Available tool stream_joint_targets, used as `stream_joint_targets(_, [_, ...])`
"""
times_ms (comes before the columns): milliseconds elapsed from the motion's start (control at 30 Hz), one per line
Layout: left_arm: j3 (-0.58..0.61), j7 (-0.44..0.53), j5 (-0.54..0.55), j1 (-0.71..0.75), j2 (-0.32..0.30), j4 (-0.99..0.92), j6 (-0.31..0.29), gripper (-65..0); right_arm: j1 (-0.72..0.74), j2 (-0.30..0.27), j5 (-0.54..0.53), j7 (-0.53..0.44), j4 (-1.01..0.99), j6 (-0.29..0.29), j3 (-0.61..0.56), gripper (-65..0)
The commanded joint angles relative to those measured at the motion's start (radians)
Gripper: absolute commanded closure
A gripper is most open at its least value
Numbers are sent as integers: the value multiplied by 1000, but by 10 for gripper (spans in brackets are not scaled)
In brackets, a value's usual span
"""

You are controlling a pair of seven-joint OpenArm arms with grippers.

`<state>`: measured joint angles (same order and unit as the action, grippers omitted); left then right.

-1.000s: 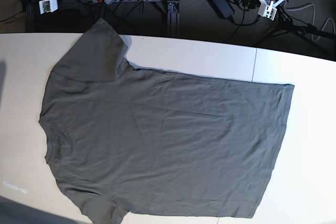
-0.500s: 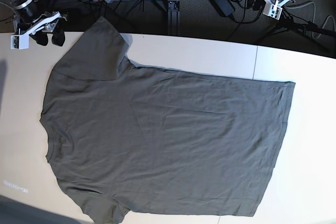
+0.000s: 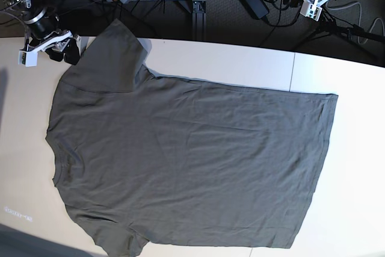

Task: Fold the T-shirt properly
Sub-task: 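Move the right gripper to the shoulder seam of the grey T-shirt and grasp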

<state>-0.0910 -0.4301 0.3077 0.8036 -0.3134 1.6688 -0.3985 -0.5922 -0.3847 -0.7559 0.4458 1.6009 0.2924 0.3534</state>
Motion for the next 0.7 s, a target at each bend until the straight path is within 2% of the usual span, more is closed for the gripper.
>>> stream_joint_targets(0, [-3, 6, 6, 12, -5, 13, -10, -165, -13, 8, 3, 34, -1, 64, -20, -326])
stream_joint_targets(300, [-3, 7, 6, 11, -5, 13, -10, -165, -16, 99, 10, 79, -1, 64, -140, -326])
stream_joint_targets(600, [-6, -13, 6, 8, -5, 19, -10, -167, -15, 138, 40, 61, -1, 63, -164, -322])
stream_joint_targets(633, [-11, -21, 7, 8, -5, 28, -10, -167, -15, 138, 42, 45, -1, 63, -164, -296])
stream_joint_targets(667, [-17, -25, 11, 9, -5, 43, -10, -167, -15, 138, 42, 31, -1, 63, -164, -243])
